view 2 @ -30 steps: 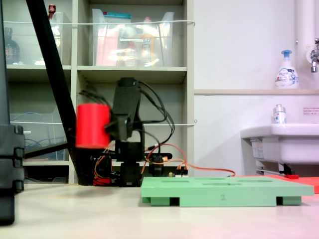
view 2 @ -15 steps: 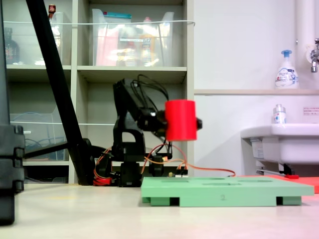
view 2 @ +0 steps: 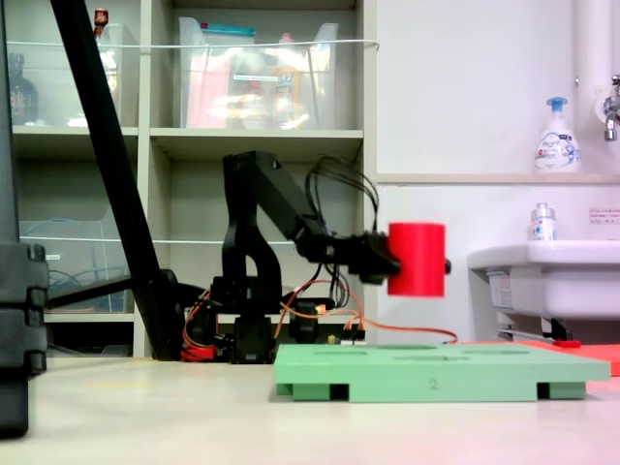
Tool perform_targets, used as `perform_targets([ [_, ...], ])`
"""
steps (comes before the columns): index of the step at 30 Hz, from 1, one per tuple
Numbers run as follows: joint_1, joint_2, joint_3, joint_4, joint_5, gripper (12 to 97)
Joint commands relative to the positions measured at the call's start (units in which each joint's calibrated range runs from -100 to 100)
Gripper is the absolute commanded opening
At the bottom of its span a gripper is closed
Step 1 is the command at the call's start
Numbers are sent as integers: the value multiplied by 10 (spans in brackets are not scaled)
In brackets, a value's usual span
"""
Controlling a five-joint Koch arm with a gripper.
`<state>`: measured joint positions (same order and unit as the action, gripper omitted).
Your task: Put the cylinder block into the corresponding hole
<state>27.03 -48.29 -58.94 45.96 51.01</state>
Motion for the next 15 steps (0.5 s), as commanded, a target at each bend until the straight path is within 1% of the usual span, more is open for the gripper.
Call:
perform_targets([
  [1, 12, 21, 22, 47, -5, 318],
  [15, 7, 81, -54, 103, -5, 318],
])
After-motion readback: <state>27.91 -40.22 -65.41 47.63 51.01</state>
